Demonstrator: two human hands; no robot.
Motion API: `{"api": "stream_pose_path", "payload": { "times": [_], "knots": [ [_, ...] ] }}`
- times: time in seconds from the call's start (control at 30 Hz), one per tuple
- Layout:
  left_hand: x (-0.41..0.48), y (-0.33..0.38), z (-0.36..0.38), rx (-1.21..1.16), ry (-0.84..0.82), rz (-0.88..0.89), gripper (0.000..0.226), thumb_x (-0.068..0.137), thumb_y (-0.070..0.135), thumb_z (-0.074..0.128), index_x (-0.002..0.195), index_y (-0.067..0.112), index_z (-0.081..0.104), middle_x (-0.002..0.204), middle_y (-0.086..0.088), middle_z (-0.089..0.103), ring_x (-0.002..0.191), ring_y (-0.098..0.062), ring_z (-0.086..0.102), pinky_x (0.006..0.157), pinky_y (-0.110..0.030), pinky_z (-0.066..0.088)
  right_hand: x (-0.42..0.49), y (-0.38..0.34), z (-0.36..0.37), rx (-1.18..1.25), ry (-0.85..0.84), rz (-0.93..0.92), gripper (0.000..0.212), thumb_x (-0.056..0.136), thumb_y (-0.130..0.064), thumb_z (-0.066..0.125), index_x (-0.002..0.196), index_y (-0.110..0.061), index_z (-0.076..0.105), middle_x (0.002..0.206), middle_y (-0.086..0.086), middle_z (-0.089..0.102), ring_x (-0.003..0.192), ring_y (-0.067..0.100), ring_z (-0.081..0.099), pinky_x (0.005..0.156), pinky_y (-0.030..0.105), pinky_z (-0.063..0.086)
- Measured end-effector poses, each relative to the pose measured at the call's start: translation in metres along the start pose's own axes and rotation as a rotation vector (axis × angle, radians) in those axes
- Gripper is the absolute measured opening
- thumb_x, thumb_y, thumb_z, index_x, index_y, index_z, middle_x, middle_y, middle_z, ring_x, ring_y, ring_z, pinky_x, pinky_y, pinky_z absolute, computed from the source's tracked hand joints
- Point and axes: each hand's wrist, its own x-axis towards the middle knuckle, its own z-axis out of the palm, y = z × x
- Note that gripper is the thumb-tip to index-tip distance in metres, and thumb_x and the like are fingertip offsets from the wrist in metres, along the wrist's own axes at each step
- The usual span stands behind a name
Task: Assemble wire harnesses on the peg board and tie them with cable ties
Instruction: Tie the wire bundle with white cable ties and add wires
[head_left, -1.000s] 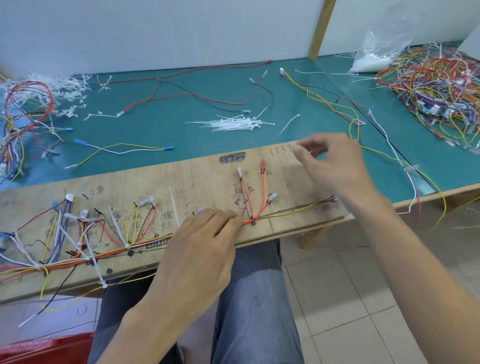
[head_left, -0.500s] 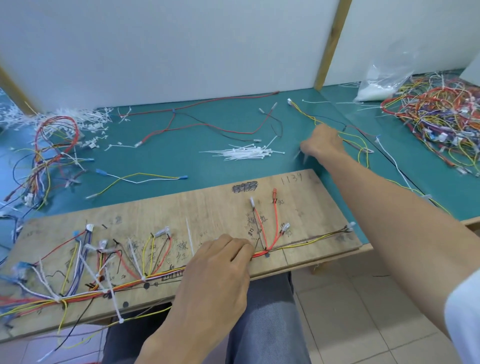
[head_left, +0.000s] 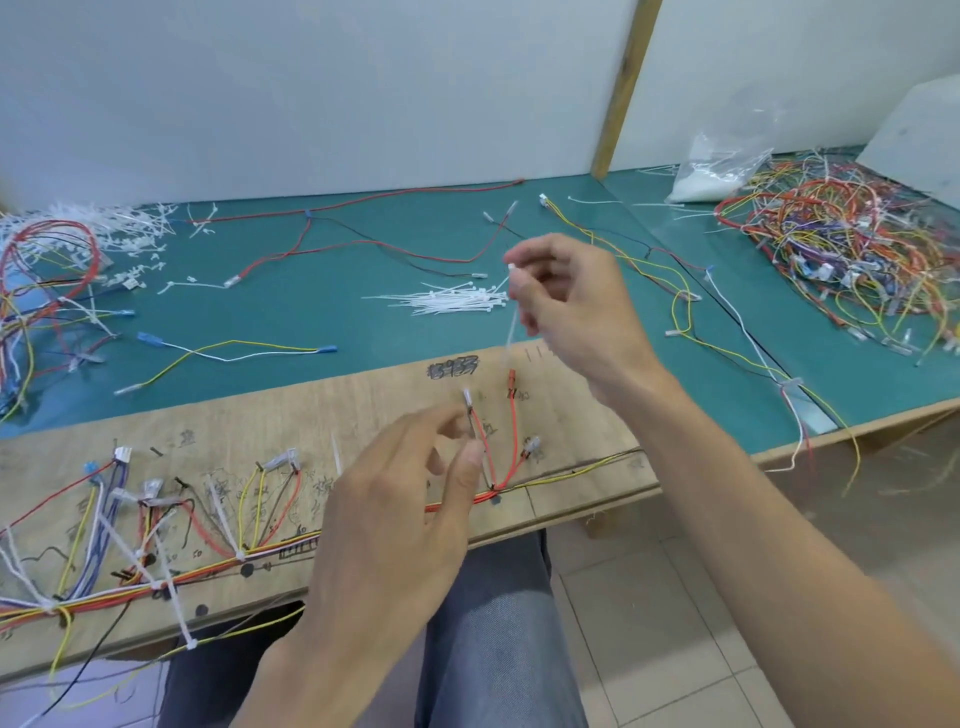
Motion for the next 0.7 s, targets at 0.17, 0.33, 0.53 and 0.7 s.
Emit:
{"api": "stream_pose_path", "payload": {
  "times": [0.17,0.33,0.53,0.7],
  "knots": [
    [0.006,0.009,-0.002,-0.164,0.022,-0.030,0.008,0.099,0.040,0.070,0.100,0.034,0.075,0.089,0.023,0.069,0.074,-0.005,0.061,0.067,-0.013,0.044,-0.074,-0.026,0.006,0.254,-0.165,-0.021,0.004,0.101,0.000,0.063,0.103,-0.003,0.065,0.080,0.010,0.068,0.063,0.022,0.060,0.058,0.031,0.050],
    [-0.012,0.006,-0.007,-0.184,-0.009,0.038,0.010,0.100,0.022,0.071,0.091,0.025,0.072,0.080,0.011,0.068,0.070,-0.009,0.056,0.063,-0.012,0.039,-0.103,-0.023,0.004,0.364,-0.215,-0.024,0.014,0.100,-0.004,0.068,0.113,-0.001,0.064,0.086,0.010,0.072,0.068,0.022,0.060,0.065,0.030,0.051],
    [-0.016,0.001,-0.006,-0.111,-0.055,0.082,0.007,0.101,0.018,0.069,0.097,0.020,0.074,0.084,0.012,0.067,0.076,-0.005,0.055,0.070,-0.015,0.038,-0.121,0.002,-0.001,0.228,-0.319,0.054,0.011,0.090,-0.012,0.081,0.101,-0.013,0.079,0.090,0.008,0.077,0.080,0.021,0.071,0.071,0.038,0.059],
    [-0.014,-0.010,-0.001,0.195,-0.146,0.103,0.018,0.098,0.035,0.070,0.109,0.021,0.073,0.100,0.009,0.069,0.100,-0.021,0.057,0.085,-0.043,0.051,-0.116,0.019,-0.001,0.074,-0.080,-0.003,0.015,0.089,-0.013,0.083,0.090,-0.028,0.081,0.086,-0.003,0.079,0.074,0.011,0.071,0.072,0.033,0.060]
  ]
}}
